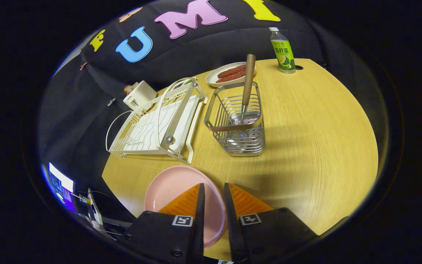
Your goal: Take the plate from the dish rack, then take the spoon from the basket and place it into the plate.
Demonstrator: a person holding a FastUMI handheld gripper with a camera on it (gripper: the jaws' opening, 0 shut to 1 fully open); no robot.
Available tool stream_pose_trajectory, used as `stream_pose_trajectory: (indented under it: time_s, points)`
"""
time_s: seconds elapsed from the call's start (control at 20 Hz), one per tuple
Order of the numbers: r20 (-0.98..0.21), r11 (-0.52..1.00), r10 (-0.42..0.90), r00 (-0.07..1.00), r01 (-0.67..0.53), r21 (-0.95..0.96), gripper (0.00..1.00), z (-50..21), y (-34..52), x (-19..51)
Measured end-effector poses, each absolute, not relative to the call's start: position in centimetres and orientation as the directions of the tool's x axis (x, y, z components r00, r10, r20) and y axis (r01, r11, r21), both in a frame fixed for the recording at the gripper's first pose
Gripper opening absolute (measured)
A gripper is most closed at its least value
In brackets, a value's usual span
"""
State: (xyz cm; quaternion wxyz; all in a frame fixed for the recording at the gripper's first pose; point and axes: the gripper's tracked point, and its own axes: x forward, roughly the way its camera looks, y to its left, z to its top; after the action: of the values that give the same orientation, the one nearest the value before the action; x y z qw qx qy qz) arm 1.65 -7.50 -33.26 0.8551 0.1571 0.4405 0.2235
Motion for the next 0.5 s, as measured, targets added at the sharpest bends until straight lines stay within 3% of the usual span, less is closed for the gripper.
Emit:
stream_pose_trajectory:
  time_s: [0.1, 0.3, 0.4, 0.5]
  points:
    - [-0.672, 0.858, 0.510, 0.537, -0.266, 0.439, 0.40, -32.9, -8.3, 1.9]
    - [-0.616, 0.873, 0.486, 0.620, -0.316, 0.371, 0.83, -30.5, -9.9, 2.9]
    - [-0.570, 0.883, 0.469, 0.675, -0.340, 0.323, 0.96, -28.6, -10.6, 3.8]
    - [-0.511, 0.888, 0.460, 0.726, -0.376, 0.264, 0.98, -26.4, -10.7, 4.9]
